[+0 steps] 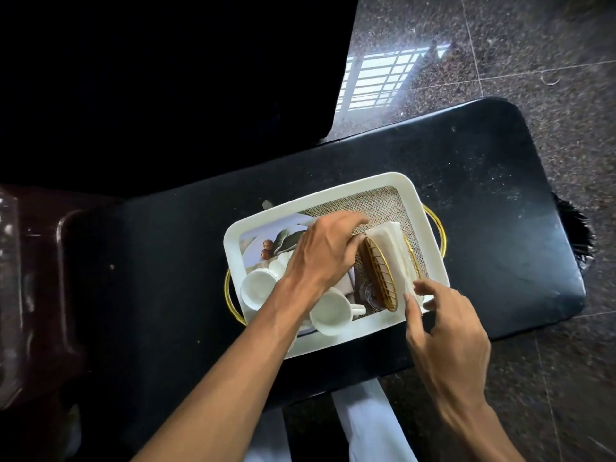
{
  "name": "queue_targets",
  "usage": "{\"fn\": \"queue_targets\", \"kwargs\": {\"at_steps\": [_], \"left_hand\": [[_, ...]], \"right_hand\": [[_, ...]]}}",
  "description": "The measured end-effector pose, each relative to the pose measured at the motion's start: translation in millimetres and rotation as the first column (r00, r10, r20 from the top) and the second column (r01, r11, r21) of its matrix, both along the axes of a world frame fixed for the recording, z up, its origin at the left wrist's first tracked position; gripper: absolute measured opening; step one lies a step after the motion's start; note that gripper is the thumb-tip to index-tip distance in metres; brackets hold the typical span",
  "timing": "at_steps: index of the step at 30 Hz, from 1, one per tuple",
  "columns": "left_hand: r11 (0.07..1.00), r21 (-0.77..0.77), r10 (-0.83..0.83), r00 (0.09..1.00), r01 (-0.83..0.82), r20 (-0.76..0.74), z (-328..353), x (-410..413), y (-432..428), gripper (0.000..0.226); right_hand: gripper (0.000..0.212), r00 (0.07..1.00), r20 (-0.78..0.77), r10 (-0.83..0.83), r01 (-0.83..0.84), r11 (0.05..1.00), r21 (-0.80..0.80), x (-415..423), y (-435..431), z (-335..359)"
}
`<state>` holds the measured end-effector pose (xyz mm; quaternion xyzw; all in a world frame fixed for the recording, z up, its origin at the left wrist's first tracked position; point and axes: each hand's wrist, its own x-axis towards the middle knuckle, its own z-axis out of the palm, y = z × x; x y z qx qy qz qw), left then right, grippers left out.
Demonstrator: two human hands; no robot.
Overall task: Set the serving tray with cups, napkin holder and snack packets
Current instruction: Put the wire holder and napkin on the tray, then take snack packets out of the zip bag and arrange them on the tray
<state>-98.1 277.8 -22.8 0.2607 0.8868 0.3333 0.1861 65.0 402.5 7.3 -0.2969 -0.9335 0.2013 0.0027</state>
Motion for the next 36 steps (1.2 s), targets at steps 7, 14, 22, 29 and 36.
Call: {"fn": "queue_targets", "kwargs": {"at_steps": [7,14,22,29,36], "left_hand": [[0.98,-0.13,0.127,0.976,-0.151,-0.177,19.0,14.2,-74.5,0.039],[0.902,-0.319,0.251,0.954,-0.291,-0.161,17.8,25.6,-192.9,0.064],[0.74,-0.401,0.498,0.841,-0.54,-0.214,31.2,38.4,-344.8,0.065],[0.591,-0.295,0.674,0.661,-0.751,-0.331,41.6,31.9,-484.8,0.053],[0.154,-0.045,0.976,0.16,-0.987,-0.148,32.3,-14.0,-628.5,0.063]], "right_hand": [[0.035,0.921,-0.149,0.361,-0.369,0.929,-0.028,-56.2,-48.6,5.6],[0.079,0.763,0.234,0.602,-0.621,0.783,0.012,-103.6,-138.9,-10.3],[0.092,0.667,0.233,0.708,-0.728,0.685,0.003,-140.8,-259.6,-1.6],[0.096,0.553,0.222,0.803,-0.823,0.568,-0.005,-169.0,-371.6,11.9],[0.093,0.492,0.172,0.854,-0.865,0.501,-0.016,-181.7,-459.4,20.3]]}}
